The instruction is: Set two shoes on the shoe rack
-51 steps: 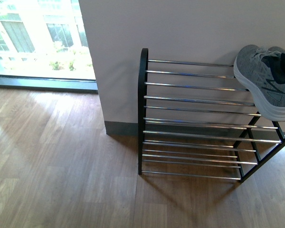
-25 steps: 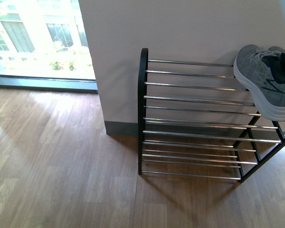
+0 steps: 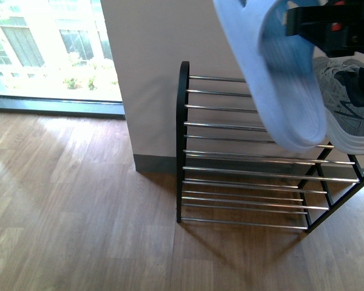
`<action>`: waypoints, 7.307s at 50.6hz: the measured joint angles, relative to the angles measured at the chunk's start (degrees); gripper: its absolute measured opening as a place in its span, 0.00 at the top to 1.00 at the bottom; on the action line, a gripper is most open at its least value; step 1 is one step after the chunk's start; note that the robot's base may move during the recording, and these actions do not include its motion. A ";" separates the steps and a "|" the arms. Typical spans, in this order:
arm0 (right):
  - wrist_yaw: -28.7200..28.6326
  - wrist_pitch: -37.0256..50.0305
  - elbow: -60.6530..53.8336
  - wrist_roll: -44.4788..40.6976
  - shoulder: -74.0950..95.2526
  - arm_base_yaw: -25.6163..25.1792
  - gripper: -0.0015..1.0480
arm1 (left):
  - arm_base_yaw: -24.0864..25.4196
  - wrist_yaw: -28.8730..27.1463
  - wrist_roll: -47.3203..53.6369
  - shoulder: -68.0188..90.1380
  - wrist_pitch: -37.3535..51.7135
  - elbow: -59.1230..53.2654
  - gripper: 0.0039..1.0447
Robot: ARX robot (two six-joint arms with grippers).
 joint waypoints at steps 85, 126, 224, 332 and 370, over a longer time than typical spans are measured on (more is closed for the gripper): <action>16.33 -7.72 49.42 -18.58 53.20 -14.10 0.89 | 0.00 0.00 0.00 0.00 0.00 0.00 0.98; -8.26 -12.48 21.16 -35.63 3.26 -30.93 0.09 | 0.00 -0.02 0.00 0.00 0.00 0.00 0.98; -2.78 6.93 -42.84 -1.99 -59.71 -9.77 0.98 | 0.00 0.00 0.00 0.00 0.00 0.00 0.98; -2.78 -21.94 -42.84 -1.97 -88.83 -9.75 0.09 | -4.87 21.05 -21.75 21.53 0.09 11.52 0.98; -2.78 -21.94 -42.84 -1.97 -88.83 -9.75 0.09 | -9.18 44.61 -19.30 90.31 -2.40 65.13 0.98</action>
